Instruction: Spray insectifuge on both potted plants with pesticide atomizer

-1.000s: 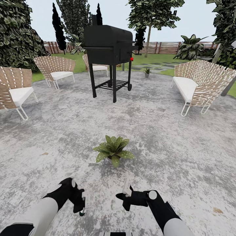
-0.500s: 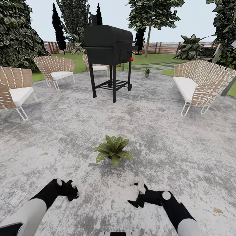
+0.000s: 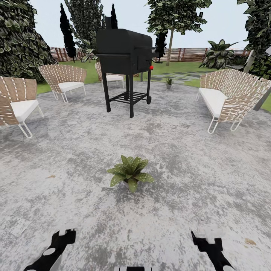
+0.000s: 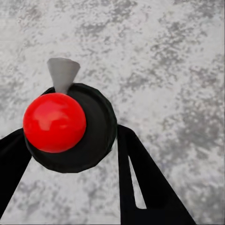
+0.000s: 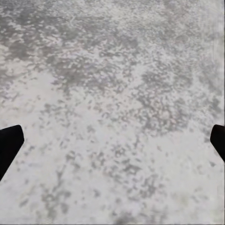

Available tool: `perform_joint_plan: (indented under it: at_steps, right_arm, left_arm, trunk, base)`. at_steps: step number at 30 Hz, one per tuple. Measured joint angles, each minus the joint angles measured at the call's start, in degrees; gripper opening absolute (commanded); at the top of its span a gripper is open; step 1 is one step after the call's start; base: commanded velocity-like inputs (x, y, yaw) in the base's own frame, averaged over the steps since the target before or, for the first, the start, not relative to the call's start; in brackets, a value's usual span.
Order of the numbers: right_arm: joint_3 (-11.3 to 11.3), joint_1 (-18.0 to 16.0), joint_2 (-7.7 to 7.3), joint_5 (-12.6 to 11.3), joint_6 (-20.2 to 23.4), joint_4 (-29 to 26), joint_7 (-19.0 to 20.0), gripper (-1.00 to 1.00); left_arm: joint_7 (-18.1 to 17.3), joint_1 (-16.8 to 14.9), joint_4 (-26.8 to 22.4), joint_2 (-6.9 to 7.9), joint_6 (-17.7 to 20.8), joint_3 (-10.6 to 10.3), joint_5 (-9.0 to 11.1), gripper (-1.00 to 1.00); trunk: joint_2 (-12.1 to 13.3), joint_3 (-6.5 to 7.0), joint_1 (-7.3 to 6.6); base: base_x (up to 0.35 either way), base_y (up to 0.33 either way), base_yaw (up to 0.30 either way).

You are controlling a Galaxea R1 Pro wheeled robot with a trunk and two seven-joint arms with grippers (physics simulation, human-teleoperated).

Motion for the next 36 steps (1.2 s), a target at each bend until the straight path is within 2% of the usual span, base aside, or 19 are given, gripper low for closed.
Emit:
perform_joint_plan:
  at_steps: [1,2,3,5,8,12,14,19,24,36]
  right_arm:
    - [-0.8,0.7,-0.03,0.4,-3.2,4.2,-6.2,1.0]
    - [-1.0,0.9,0.01,0.2,-4.4,10.8,-10.5,1.0]
    - [-1.0,0.9,-0.04,0.2,-4.7,16.2,-11.3,1.0]
    - [-1.1,0.9,-0.07,0.0,-4.8,19.6,-11.7,1.0]
    - [-1.1,0.9,-0.07,-0.1,-6.3,20.5,-12.0,1.0]
    - [-1.2,1.7,-0.26,-0.1,-17.0,20.6,-12.1,1.0]
    - [-1.2,1.9,-0.24,-0.1,-19.4,20.7,-12.1,1.0]
    - [-1.1,2.0,-0.16,0.0,-19.8,20.9,-12.0,1.0]
    - [-1.0,2.0,0.03,0.2,-19.9,23.6,-11.7,1.0]
    - [-1.0,2.0,0.03,0.2,-19.6,24.0,-11.8,1.0]
  left_arm:
    - [0.1,1.5,0.1,0.01,-0.1,0.0,1.2,-1.0]
    - [0.1,2.7,0.5,-0.12,0.0,-0.1,1.5,-1.0]
    - [0.2,3.7,0.9,-0.21,-0.1,-0.1,1.6,-1.0]
    - [0.2,4.5,1.2,-0.24,-0.1,0.0,1.9,-1.0]
    - [0.2,4.8,1.4,-0.4,-0.1,-0.1,2.0,-1.0]
    - [0.2,4.9,1.4,-0.37,-0.1,0.0,1.9,-1.0]
    - [0.2,5.0,1.4,-0.36,-0.2,0.0,1.9,-1.0]
    - [0.2,5.0,1.4,-0.28,-0.2,0.0,1.9,-1.0]
    - [0.2,5.0,1.5,-0.27,-0.2,0.0,1.8,-1.0]
    - [0.2,5.0,1.6,-0.13,-0.2,0.0,1.8,-1.0]
  trunk:
    - [0.0,-0.01,0.0]
    - [0.0,0.0,0.0]
    - [0.0,0.0,0.0]
    - [0.0,0.01,0.0]
    - [0.0,0.01,0.0]
    - [0.0,0.01,0.0]
    - [0.0,0.01,0.0]
    - [0.0,0.01,0.0]
    - [0.0,0.01,0.0]
    - [0.0,0.01,0.0]
  base:
    - [0.0,0.0,0.0]
    - [0.0,0.0,0.0]
    - [0.0,0.0,0.0]
    - [0.0,0.0,0.0]
    - [0.0,0.0,0.0]
    - [0.0,0.0,0.0]
    - [0.0,0.0,0.0]
    - [0.0,0.0,0.0]
    - [0.0,0.0,0.0]
    - [0.0,0.0,0.0]
